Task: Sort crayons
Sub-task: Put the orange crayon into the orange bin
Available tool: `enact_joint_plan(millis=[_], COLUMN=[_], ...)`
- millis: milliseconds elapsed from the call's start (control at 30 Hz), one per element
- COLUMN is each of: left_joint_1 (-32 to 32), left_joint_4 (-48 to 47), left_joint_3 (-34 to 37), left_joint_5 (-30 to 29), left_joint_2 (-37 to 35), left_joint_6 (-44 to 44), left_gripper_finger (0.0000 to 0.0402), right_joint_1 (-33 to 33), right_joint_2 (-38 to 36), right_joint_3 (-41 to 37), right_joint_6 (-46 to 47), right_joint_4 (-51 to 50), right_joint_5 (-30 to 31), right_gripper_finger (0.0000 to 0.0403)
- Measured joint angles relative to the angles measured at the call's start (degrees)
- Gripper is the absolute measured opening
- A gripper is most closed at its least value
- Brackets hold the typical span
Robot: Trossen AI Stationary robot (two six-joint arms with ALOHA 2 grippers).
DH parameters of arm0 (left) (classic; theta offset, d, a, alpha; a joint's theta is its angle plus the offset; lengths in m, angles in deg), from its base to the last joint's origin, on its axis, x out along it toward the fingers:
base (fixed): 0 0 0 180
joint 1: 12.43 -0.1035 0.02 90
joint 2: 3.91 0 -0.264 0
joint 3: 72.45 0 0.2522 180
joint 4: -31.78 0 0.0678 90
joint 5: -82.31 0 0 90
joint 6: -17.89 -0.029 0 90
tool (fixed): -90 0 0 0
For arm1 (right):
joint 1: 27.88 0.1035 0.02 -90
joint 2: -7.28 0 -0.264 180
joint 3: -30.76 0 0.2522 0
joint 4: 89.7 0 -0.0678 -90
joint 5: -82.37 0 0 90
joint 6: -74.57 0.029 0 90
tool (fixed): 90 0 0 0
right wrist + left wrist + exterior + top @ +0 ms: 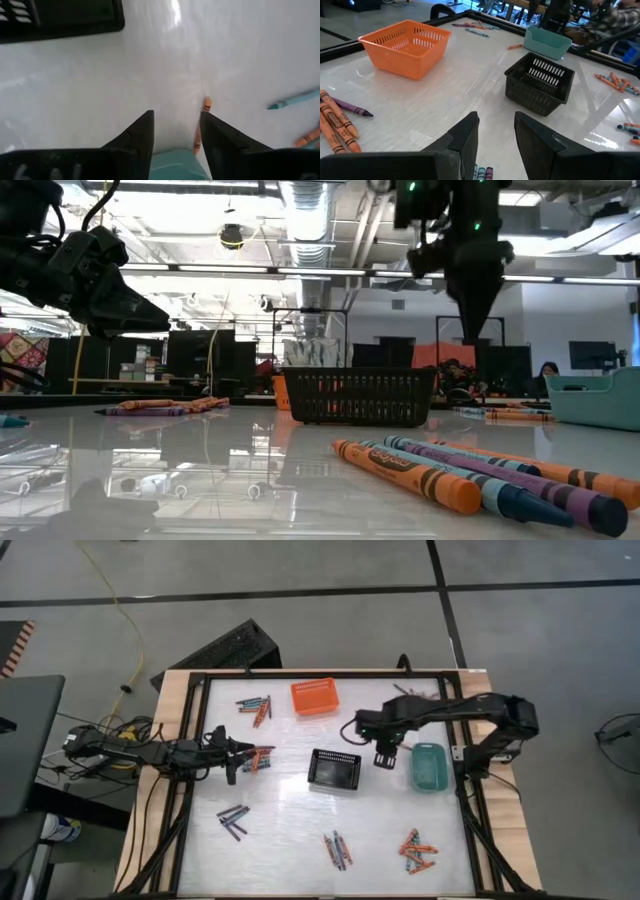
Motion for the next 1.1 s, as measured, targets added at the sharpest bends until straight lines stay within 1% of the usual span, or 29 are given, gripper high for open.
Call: enact_joint_plan(millis=[167, 333, 500, 733, 1100], left_joint_1=[0.0, 0.0, 0.0, 0.0, 0.0], left_joint_4=[0.0, 0.0, 0.0, 0.0, 0.0], left_joint_3=[0.0, 0.0, 0.0, 0.0, 0.0], left_joint_5=[0.0, 0.0, 0.0, 0.0, 0.0], left_joint_2=[0.0, 0.0, 0.0, 0.0, 0.0], left_joint_6=[0.0, 0.0, 0.0, 0.0, 0.0], left_gripper_finger=[0.0116, 0.0116, 0.0116, 0.0116, 0.0116], right_joint_1=[-4.0, -9.3, -13.4, -14.6, -14.1], right_joint_2=[3.6, 3.0, 2.0, 3.6, 3.6], right_joint_3=[-1.3, -5.7, -10.2, -13.1, -18.2], right_joint_6=[-4.1, -5.4, -6.6, -8.2, -7.9], right_joint_4=[-0.4, 0.1, 4.2, 8.2, 13.2], right_joint_5=[-1.4, -2.8, -5.9, -8.2, -7.7], right_gripper_finger=[0.015, 0.0145, 0.0145, 0.0145, 0.0145])
